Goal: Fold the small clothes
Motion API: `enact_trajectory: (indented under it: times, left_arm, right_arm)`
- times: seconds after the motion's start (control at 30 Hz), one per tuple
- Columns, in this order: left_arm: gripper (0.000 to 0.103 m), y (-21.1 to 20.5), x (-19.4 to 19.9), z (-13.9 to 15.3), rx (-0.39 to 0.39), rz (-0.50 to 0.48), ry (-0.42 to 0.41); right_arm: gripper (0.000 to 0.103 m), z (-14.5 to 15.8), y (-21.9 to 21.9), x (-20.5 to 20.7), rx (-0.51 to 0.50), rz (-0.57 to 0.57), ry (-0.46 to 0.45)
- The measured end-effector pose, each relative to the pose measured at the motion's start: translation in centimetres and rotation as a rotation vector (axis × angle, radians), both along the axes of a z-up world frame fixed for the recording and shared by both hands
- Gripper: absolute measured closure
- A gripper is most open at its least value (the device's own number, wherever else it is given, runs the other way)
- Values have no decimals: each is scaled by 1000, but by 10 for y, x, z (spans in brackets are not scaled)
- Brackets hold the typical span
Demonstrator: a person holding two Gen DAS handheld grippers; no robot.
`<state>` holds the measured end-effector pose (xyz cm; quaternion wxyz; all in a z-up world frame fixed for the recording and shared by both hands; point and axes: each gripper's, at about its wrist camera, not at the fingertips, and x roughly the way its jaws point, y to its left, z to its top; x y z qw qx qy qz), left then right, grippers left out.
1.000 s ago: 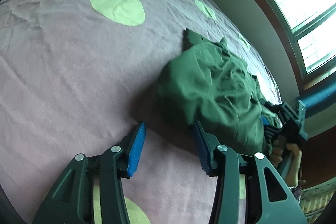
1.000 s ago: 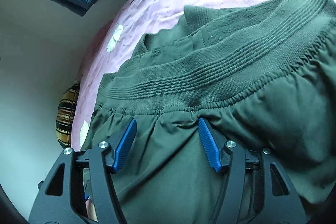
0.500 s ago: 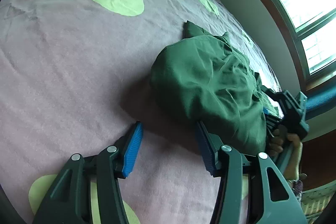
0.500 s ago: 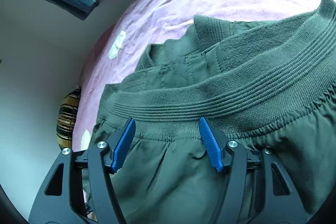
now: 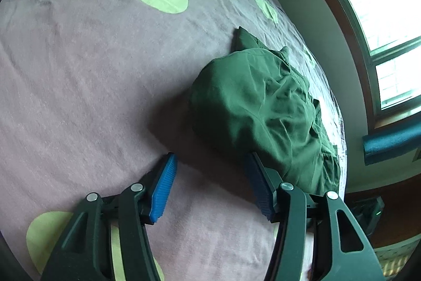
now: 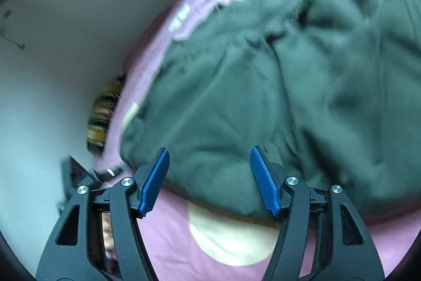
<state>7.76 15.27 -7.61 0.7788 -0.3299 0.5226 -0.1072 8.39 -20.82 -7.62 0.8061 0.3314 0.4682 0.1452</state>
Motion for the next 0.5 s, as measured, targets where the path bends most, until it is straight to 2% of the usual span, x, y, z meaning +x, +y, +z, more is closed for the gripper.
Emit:
enact_trajectory:
  times: [0.07, 0.13, 0.2, 0.33, 0.4, 0.5]
  left_arm:
    - [45, 0, 4, -1, -18, 7, 13]
    - [45, 2, 8, -3, -53, 17, 36]
    - [45, 4, 10, -2, -75, 31, 47]
    - [45, 5, 6, -2, -114, 31, 66]
    - [45, 3, 4, -1, -119, 31, 70]
    - [45, -1, 0, 5, -125, 21, 60]
  right_arm:
    - [40, -3, 5, -3, -26, -8, -30]
    - [40, 7, 7, -6, -61, -1, -48]
    - [40, 17, 6, -12, -54, -25, -60]
    - [40, 35, 16, -28, -62, 3, -141]
    - [40, 29, 20, -27, -57, 27, -128]
    - [39, 2, 22, -19, -24, 44, -72]
